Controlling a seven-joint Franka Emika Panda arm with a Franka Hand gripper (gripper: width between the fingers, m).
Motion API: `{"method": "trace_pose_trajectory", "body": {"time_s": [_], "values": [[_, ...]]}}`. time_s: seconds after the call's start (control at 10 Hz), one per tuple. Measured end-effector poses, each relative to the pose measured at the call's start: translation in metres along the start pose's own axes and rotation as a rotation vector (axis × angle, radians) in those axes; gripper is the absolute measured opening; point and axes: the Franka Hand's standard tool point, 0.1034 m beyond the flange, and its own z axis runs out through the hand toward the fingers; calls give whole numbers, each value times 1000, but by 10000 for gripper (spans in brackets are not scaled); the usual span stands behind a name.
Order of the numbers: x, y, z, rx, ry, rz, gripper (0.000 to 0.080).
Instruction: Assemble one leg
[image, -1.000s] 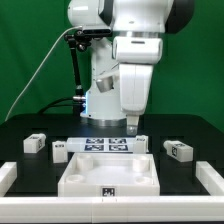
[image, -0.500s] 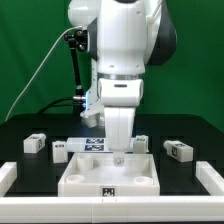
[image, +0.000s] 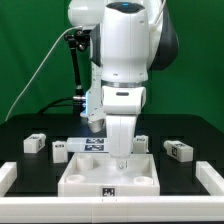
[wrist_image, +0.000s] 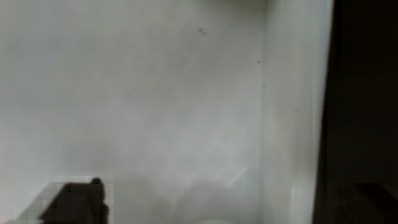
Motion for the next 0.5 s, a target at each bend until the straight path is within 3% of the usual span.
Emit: {"method": "trace_pose_trajectory", "body": {"time_s": [0.2,0.4,0.5], "values": [[-1,-1,1,5,-1,2,607],[-2,-1,1,5,-1,2,290],[-2,-1,1,5,-2,2,290]]}}
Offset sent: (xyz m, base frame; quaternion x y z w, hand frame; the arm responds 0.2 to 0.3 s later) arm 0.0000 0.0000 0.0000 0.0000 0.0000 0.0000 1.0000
